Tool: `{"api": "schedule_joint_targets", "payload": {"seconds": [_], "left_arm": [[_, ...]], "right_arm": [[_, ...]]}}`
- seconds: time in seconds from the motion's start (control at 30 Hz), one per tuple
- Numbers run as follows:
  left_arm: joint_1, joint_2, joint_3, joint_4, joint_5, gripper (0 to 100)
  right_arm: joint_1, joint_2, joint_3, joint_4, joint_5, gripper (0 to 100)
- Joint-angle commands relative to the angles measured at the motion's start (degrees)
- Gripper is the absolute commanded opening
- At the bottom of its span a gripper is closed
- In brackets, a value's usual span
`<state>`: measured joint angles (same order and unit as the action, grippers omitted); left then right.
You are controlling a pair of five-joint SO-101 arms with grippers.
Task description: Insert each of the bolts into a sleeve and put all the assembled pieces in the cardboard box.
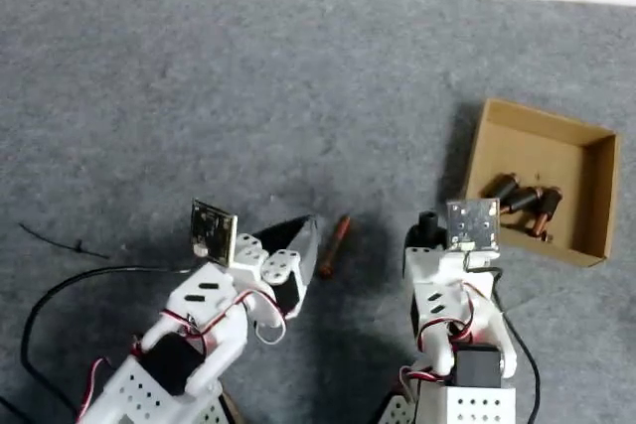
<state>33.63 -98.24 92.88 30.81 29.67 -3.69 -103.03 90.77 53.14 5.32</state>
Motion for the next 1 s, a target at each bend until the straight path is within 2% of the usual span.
{"api": "schedule_joint_targets", "payload": {"seconds": [0.0, 0.23, 0.37, 0.47, 0.53, 0.67, 0.83, 0.97], "left_arm": [[0.57, 11.38, -8.92, -4.13, -0.44, 1], [2.77, 53.41, -25.8, -4.66, -0.7, 2], [2.86, 74.86, -34.86, -4.4, -0.7, 17], [2.77, 85.67, -40.66, -4.4, -0.44, 29], [2.51, 90.24, -43.3, -4.4, -0.53, 31], [2.33, 96.13, -46.37, -4.4, -0.88, 27], [-0.22, 98.42, -47.25, -4.22, -3.52, 24], [-0.48, 98.42, -48.22, 1.23, -3.6, 23]], "right_arm": [[0.75, -0.22, -0.57, -0.84, -0.44, 0.4], [0.75, -0.22, -0.4, -0.75, -0.18, 0.4], [0.75, -0.22, -0.4, -0.66, -0.09, 0.4], [0.75, -0.22, -0.4, -0.66, -0.09, 0.4], [0.75, -0.22, -0.4, -0.66, -0.09, 0.4], [0.75, -0.22, -0.4, -0.66, 0.0, 0.4], [0.75, -0.22, -0.4, -0.66, 0.0, 0.4], [0.75, -0.22, -0.4, -0.66, 0.0, 0.4]]}}
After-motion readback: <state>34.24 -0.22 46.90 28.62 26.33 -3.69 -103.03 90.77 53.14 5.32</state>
